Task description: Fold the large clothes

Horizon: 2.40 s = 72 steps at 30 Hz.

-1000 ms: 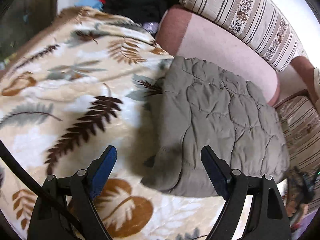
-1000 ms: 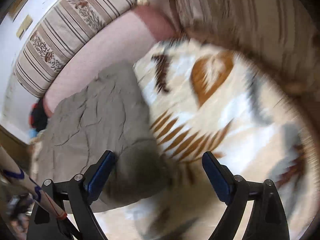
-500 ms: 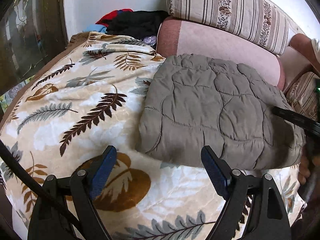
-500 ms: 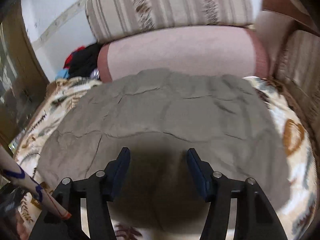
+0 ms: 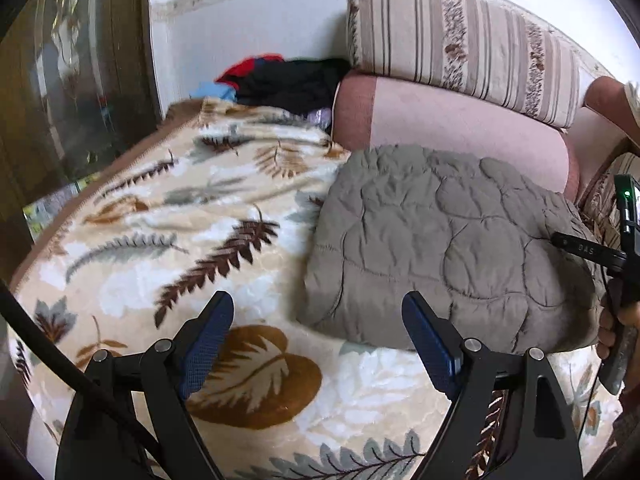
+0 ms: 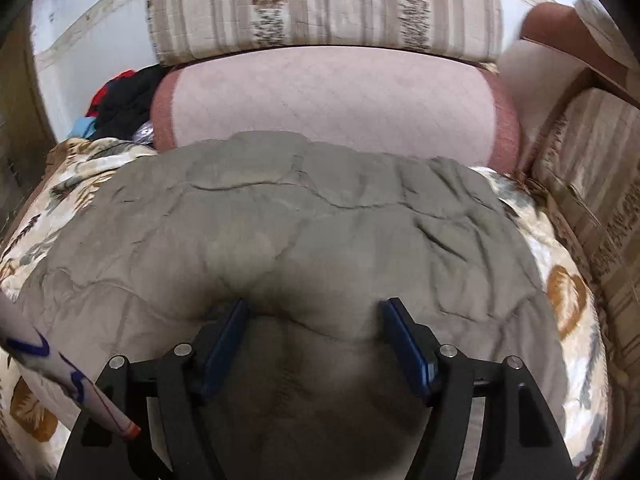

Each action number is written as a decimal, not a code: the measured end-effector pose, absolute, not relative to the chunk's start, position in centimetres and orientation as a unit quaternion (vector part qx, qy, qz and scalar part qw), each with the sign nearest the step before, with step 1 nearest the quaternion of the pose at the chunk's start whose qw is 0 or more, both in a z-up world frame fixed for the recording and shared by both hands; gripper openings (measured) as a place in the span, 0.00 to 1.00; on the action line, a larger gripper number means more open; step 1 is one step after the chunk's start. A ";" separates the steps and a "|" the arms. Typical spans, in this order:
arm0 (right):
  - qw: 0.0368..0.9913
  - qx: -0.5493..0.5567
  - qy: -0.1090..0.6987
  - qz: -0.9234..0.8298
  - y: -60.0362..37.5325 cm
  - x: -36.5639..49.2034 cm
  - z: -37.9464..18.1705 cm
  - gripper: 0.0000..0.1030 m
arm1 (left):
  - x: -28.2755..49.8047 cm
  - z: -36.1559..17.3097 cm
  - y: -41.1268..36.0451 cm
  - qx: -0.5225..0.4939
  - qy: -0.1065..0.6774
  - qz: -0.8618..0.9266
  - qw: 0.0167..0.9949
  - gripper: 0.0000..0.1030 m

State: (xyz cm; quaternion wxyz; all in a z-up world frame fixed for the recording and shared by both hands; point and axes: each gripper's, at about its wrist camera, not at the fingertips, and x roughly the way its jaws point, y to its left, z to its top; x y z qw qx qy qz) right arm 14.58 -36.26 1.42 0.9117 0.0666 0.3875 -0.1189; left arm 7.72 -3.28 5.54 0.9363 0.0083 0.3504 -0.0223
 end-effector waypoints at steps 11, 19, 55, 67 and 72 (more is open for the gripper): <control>0.888 0.134 0.390 -0.203 -44.2 5.5 -0.4 0.69 | 4.2 8.4 -3.1 0.007 0.312 -0.026 0.950 0.94; 0.896 0.185 0.348 -0.206 -44.3 -1.8 2.6 0.76 | 1.9 9.1 -4.8 0.042 0.299 -0.034 0.953 0.94; 0.901 0.099 0.410 -0.097 -30.7 -5.0 -1.4 0.83 | 0.0 4.4 -8.0 0.037 0.408 -0.084 0.908 0.94; 0.900 0.083 0.415 -0.103 -30.7 -5.8 -2.1 0.84 | -0.3 3.9 -9.2 0.054 0.416 -0.094 0.903 0.94; 0.897 0.085 0.419 -0.113 -31.2 -6.3 -2.4 0.85 | -0.2 3.1 -9.6 0.052 0.433 -0.099 0.894 0.94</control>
